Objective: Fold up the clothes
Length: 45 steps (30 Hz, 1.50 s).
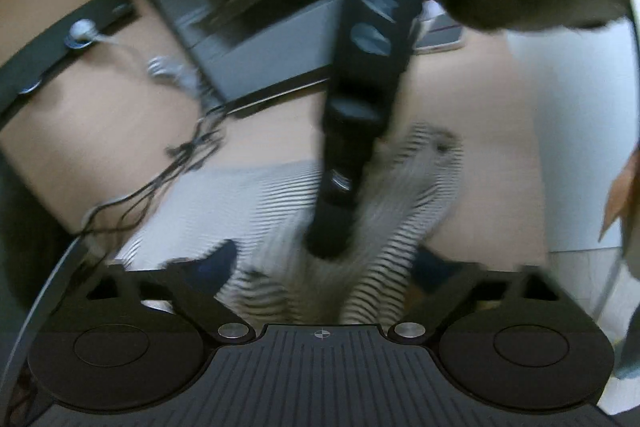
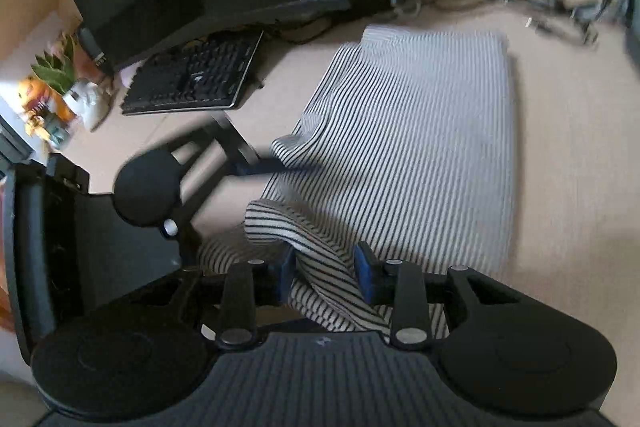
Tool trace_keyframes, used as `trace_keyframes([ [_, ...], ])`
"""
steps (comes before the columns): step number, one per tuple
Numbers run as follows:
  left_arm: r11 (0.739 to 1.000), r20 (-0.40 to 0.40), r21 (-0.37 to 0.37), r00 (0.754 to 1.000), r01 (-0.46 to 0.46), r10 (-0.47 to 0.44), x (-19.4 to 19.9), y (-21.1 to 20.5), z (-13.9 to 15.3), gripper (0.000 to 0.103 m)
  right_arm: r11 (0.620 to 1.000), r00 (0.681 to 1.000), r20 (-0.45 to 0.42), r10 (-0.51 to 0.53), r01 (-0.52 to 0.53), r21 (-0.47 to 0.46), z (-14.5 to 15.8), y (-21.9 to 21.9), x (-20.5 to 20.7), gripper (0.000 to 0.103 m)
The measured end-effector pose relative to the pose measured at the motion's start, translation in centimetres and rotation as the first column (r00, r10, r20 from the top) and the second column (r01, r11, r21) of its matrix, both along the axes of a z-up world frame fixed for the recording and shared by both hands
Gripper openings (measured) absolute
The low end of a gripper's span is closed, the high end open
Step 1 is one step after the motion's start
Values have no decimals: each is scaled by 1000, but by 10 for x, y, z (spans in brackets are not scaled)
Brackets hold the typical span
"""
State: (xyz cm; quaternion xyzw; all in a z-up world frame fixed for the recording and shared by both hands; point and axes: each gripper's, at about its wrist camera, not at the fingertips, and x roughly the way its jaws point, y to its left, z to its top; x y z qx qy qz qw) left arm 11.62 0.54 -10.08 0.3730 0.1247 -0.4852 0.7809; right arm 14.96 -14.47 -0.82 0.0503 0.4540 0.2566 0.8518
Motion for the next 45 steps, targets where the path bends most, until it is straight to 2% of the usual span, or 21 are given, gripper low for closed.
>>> trace_keyframes([
  [1,1000,-36,-8,999,-2,2,3,-1,0,66,1000,999,35,-9,9,-10,8,-6,-5,36],
  [3,1000,-107,-23,994,-7,4,9,-4,1,54,996,989,145,-31,42,-77,26,-25,-18,64],
  [4,999,-144,-32,990,-13,8,12,-5,2,53,989,976,215,-34,64,-136,34,-34,-26,70],
  [6,994,-263,-77,963,-73,50,27,-5,7,50,959,963,269,-12,87,-270,29,-49,-38,76],
  [8,979,-403,-133,911,-155,90,47,0,15,48,912,956,292,17,104,-396,20,-63,-49,76],
  [10,951,-536,-184,836,-250,116,68,6,23,48,896,962,273,15,108,-431,5,-73,-55,76],
  [11,936,-576,-203,808,-288,124,75,8,25,48,895,963,269,19,103,-434,-3,-75,-58,76],
  [13,913,-624,-222,770,-341,136,84,12,28,48,884,948,308,75,80,-461,-18,-66,-60,76],
  [16,902,-636,-207,753,-378,169,85,11,30,48,864,907,384,175,46,-502,-38,-47,-55,76],
  [20,895,-644,-173,735,-411,213,85,6,32,48,844,826,487,284,26,-536,-52,-26,-43,76],
  [22,890,-636,-162,734,-427,237,81,5,33,48,837,805,484,344,-29,-547,-52,-18,-39,60],
  [23,886,-633,-157,733,-437,249,79,5,33,48,829,800,466,379,-69,-555,-52,-14,-39,44],
  [25,879,-635,-146,725,-453,268,73,9,33,48,815,790,445,422,-115,-568,-53,-9,-47,40],
  [26,877,-639,-141,719,-459,274,69,11,32,48,815,790,436,431,-133,-563,-53,-9,-51,35],
  [29,876,-662,-132,699,-464,271,52,12,34,48,840,813,402,421,-182,-511,-46,-15,-64,32],
  [35,888,-736,-138,646,-439,205,6,7,48,48,872,834,366,414,-248,-422,-24,-46,-108,31],
  [40,880,-782,-188,609,-436,135,2,15,58,48,879,843,326,428,-303,-369,-5,-66,-144,31],
  [43,874,-805,-217,586,-435,92,-1,20,63,49,889,858,292,422,-329,-319,8,-64,-139,30],
  [45,869,-820,-236,569,-435,62,-2,23,67,52,912,877,282,389,-321,-257,18,-66,-125,28],
])
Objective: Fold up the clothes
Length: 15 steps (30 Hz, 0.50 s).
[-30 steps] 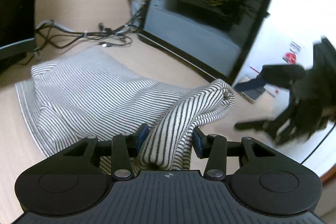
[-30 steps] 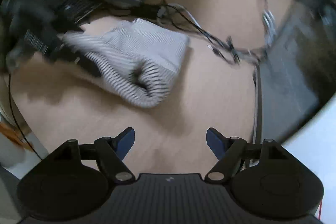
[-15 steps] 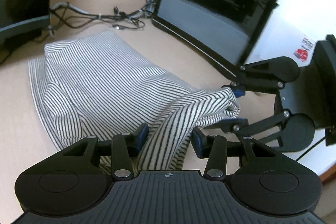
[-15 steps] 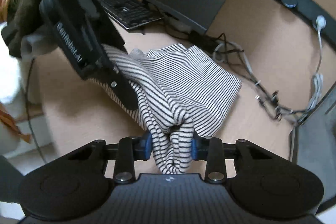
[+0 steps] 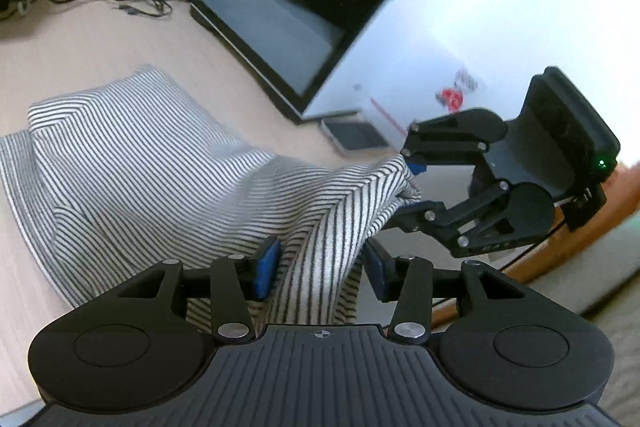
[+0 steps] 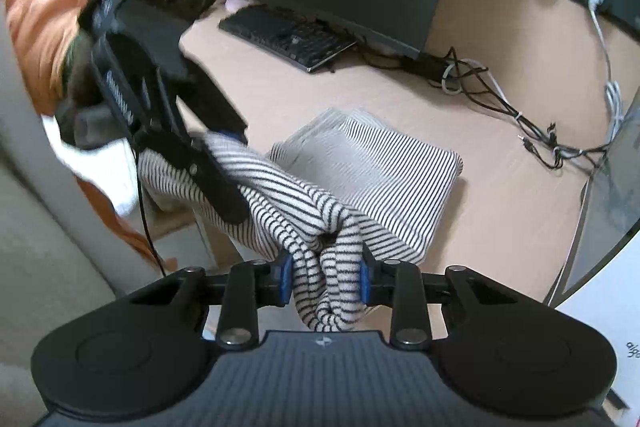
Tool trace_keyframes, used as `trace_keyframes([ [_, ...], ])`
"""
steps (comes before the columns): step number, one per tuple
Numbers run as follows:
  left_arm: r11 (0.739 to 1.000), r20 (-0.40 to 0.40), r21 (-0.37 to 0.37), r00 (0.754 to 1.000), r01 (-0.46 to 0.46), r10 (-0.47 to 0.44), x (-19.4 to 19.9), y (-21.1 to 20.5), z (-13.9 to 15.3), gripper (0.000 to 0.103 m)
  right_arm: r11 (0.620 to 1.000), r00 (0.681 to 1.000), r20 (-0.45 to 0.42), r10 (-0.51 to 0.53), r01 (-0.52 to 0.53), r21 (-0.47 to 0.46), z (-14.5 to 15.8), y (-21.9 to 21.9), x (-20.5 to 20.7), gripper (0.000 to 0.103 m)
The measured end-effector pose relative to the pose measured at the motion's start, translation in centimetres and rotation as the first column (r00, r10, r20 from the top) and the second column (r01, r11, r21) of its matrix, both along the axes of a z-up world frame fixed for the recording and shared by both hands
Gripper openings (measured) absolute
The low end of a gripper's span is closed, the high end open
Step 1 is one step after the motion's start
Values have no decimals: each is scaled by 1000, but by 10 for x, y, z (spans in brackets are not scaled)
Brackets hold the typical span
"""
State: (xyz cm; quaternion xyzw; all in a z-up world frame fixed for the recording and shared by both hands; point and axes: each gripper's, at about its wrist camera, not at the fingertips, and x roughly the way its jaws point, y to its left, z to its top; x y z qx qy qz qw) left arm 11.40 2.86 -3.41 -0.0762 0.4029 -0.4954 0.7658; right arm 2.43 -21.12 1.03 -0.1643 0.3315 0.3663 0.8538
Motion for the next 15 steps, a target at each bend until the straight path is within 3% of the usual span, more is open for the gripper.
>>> trace_keyframes([
  [3,999,-26,-45,1000,3,-4,-1,6,6,64,995,998,-49,-31,35,98,16,3,38,27],
  [4,999,-6,-39,1000,-23,23,5,12,9,73,991,997,-62,-38,45,125,21,6,54,27],
  [7,989,44,-23,988,-144,145,29,40,20,82,983,994,-76,-82,93,161,26,20,110,27],
  [12,944,58,-12,942,-331,331,57,96,29,90,974,976,-125,-176,191,119,-3,38,199,25],
  [15,938,42,6,937,-347,346,61,110,24,91,968,961,-164,-221,237,79,-33,54,229,25],
])
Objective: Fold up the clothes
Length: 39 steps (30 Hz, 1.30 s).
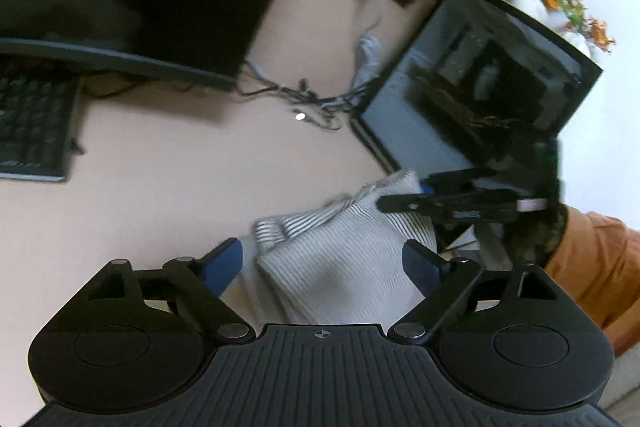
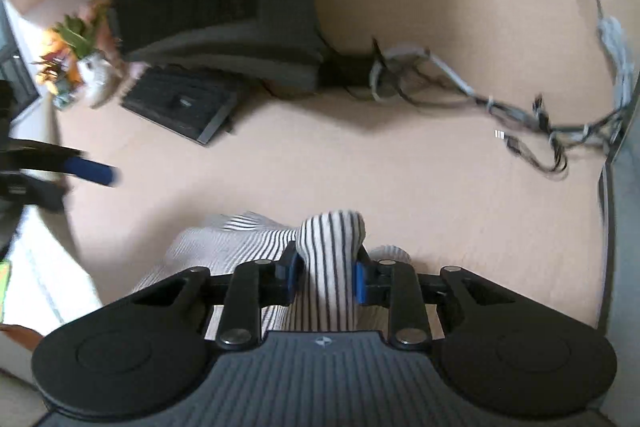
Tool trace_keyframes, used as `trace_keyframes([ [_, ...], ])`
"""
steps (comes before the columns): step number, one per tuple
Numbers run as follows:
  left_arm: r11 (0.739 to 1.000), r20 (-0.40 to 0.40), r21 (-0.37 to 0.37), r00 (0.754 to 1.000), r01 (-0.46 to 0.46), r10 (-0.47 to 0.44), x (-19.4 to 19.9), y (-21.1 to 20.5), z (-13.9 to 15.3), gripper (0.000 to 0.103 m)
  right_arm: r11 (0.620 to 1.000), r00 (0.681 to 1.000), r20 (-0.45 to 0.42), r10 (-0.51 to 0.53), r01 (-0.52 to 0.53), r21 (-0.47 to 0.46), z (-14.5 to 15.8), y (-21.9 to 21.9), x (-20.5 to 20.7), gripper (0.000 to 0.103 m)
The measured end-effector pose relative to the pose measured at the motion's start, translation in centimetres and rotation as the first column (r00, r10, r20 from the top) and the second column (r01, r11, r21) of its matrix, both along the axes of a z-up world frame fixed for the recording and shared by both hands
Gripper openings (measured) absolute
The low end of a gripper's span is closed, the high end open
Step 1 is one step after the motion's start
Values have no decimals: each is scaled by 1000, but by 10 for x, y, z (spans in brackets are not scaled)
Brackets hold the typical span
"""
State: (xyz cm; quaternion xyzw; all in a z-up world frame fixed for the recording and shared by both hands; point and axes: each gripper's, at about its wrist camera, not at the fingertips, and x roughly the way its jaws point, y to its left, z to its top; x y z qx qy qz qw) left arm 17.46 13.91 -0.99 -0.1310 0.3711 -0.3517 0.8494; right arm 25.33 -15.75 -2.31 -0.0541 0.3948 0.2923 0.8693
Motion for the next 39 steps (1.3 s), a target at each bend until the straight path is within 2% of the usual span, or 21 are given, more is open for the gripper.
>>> trace_keyframes([
  [5,998,2,35,999,47,-47,9,-9,-6,91,998,997,-39,-63,64,20,-18,7,26,27],
  [10,980,86,145,984,139,-153,33,-66,-6,91,992,992,-24,-127,127,10,-28,9,26,34],
  [12,968,93,193,979,162,-182,41,-84,-12,89,983,983,-3,-181,181,18,-24,7,20,45],
  [14,959,84,220,976,177,-200,47,-94,-18,81,970,971,19,-240,240,31,-20,4,13,57],
  [18,939,65,273,970,207,-233,59,-113,-30,80,929,927,76,-367,362,75,5,-18,-36,63],
  [20,928,55,299,967,223,-250,65,-122,-37,80,899,897,87,-434,426,102,16,-30,-63,68],
  [23,917,46,316,962,242,-270,71,-129,-43,80,826,837,-10,-548,543,150,9,-46,-101,80],
  [28,919,39,292,957,265,-288,75,-124,-49,80,679,722,-242,-648,692,245,-25,-57,-141,80],
  [31,916,37,291,953,277,-300,78,-122,-52,81,609,675,-331,-660,738,290,-47,-50,-144,79],
  [32,914,33,291,952,283,-305,79,-120,-53,82,605,671,-334,-661,741,291,-49,-48,-141,77],
  [37,914,-2,281,952,293,-305,82,-111,-61,81,652,704,-285,-651,710,266,-47,-49,-122,64],
  [39,926,-26,259,960,275,-278,82,-108,-64,80,670,717,-265,-645,697,256,-47,-49,-114,61],
])
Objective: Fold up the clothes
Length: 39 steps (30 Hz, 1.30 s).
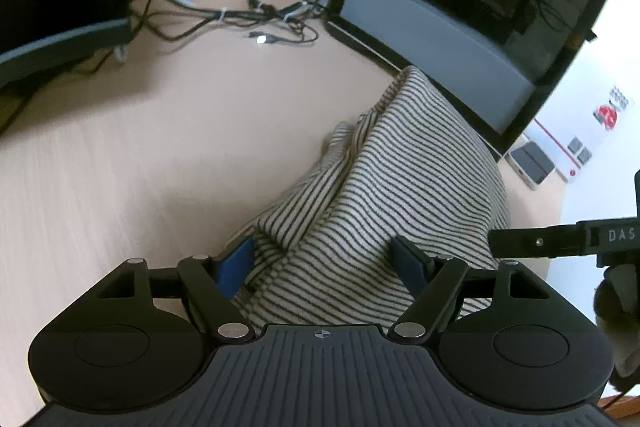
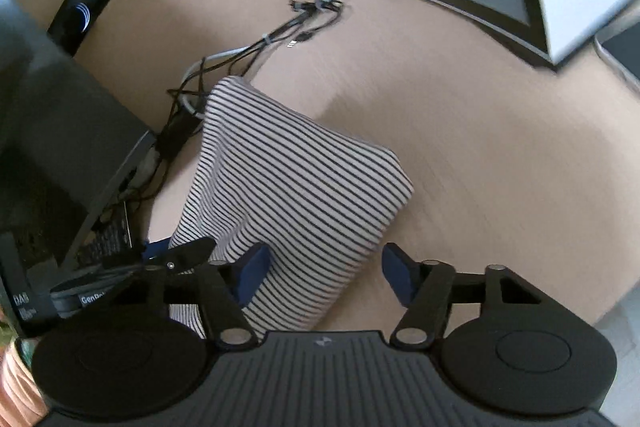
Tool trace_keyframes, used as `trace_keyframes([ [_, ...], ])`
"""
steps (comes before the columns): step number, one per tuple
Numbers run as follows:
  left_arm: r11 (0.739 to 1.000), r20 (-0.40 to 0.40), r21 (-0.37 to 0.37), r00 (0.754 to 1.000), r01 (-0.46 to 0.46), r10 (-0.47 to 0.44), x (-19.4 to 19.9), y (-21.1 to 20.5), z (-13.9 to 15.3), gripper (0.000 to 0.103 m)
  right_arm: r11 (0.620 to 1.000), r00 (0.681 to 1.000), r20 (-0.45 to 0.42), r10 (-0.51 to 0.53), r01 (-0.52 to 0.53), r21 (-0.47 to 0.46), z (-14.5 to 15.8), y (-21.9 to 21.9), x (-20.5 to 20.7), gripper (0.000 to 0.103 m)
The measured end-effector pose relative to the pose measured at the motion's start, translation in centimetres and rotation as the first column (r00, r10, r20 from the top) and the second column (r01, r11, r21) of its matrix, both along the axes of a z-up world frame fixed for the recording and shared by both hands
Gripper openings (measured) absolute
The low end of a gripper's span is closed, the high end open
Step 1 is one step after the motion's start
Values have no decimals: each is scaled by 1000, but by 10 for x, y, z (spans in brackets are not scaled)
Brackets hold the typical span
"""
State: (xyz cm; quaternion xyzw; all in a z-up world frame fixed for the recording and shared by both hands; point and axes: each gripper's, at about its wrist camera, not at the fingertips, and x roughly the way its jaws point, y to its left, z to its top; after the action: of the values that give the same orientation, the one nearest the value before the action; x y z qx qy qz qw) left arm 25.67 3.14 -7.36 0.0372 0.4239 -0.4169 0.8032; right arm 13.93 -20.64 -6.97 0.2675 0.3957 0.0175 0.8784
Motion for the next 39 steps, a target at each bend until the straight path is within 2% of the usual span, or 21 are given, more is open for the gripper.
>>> trace_keyframes([
  [4,997,-24,-3,997,-75,75,-11,6,-3,80,998,999,12,34,-33,-47,2,-1,16,61],
  [7,989,-47,-10,988,-145,144,-22,9,-4,80,989,995,-2,99,-98,-108,4,-7,45,61],
  [11,970,-78,-21,968,-241,239,-38,12,-3,79,956,978,-8,210,-208,-206,10,-8,76,63],
  [17,933,-121,-49,929,-357,349,-61,7,-3,81,906,934,14,357,-343,-247,6,0,114,64],
  [21,913,-149,-68,909,-403,390,-73,4,-2,82,833,876,36,481,-444,-330,9,18,127,64],
  [25,895,-184,-91,890,-437,417,-77,15,9,82,727,795,45,605,-528,-440,9,41,131,64],
  [28,860,-148,-114,865,-497,480,-73,33,30,82,698,768,44,639,-554,-454,6,46,133,65],
  [31,821,-110,-138,833,-554,543,-68,50,52,82,689,764,56,643,-545,-477,6,48,128,67],
  [33,796,-56,-154,810,-585,584,-57,54,70,79,681,763,65,643,-531,-505,6,50,123,67],
  [35,797,-19,-172,811,-579,585,-47,51,82,73,674,765,73,640,-513,-532,7,53,118,67],
  [37,821,8,-168,832,-546,555,-34,39,83,60,668,773,74,630,-490,-561,8,59,114,67],
  [39,844,32,-160,851,-513,523,-22,28,82,57,650,769,78,635,-476,-592,14,62,107,67],
])
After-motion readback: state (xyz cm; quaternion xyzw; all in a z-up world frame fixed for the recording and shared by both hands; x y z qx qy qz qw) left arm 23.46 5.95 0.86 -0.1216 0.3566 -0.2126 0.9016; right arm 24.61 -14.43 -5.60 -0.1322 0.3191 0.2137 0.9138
